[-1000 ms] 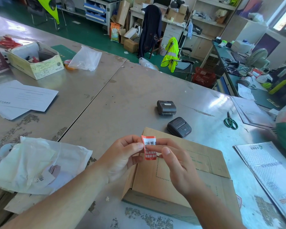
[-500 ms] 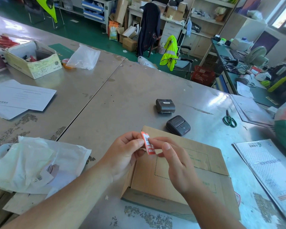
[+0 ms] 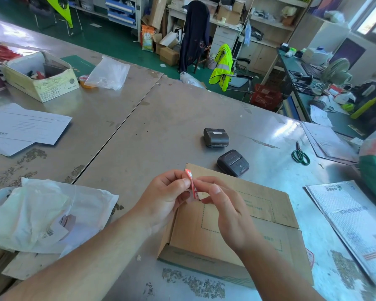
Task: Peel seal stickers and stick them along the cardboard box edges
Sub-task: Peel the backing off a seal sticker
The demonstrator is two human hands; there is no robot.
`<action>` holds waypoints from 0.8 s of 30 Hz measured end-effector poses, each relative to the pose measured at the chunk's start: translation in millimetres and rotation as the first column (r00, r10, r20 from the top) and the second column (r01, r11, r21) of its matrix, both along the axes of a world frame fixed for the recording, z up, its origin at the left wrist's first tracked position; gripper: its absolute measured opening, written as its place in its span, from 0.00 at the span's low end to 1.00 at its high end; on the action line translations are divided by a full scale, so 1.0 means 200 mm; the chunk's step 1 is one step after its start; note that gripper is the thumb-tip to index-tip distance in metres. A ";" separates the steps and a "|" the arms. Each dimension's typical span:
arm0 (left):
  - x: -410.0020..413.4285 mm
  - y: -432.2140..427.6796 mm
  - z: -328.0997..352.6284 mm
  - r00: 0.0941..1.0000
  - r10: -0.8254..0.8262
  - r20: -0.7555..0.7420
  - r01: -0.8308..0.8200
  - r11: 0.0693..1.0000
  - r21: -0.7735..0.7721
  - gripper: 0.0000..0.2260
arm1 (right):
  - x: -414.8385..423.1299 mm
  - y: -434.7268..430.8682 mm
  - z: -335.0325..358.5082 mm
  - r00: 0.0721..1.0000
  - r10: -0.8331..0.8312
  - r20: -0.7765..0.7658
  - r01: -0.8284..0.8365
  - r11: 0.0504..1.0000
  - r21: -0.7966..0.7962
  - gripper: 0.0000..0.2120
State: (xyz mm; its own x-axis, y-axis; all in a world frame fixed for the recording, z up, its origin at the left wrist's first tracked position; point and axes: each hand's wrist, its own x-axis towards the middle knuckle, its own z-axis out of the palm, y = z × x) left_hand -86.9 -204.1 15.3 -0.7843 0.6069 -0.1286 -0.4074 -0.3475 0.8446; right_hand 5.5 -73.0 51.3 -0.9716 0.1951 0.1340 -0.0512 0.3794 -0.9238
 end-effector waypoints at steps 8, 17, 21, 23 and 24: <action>-0.01 0.00 -0.01 0.998 0.016 -0.053 -0.018 0.999 -0.034 0.06 | 0.00 0.01 -0.01 1.000 0.016 0.012 -0.015 1.000 -0.001 0.26; -0.01 -0.01 0.01 0.997 0.013 -0.078 -0.018 0.998 -0.059 0.05 | -0.01 0.01 -0.01 1.000 -0.022 0.010 0.023 0.993 -0.113 0.27; -0.01 -0.01 0.01 0.999 -0.018 -0.040 0.016 0.998 -0.053 0.06 | -0.01 0.01 -0.01 1.000 -0.012 0.003 0.012 0.996 -0.090 0.25; -0.01 -0.01 0.01 0.999 -0.031 -0.008 0.030 0.998 -0.049 0.09 | -0.01 0.02 -0.02 1.000 -0.006 -0.007 0.005 0.998 -0.066 0.25; -0.02 -0.01 0.01 0.999 -0.040 0.001 0.040 0.998 -0.051 0.10 | -0.01 0.02 -0.02 1.000 -0.006 -0.009 0.005 0.998 -0.060 0.25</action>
State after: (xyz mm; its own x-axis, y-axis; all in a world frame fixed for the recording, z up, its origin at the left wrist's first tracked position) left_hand -90.1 -206.4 17.8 -0.7594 0.6305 -0.1606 -0.4203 -0.2869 0.8608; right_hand 3.4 -68.8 47.2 -0.9693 0.2083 0.1309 -0.0579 0.3238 -0.9443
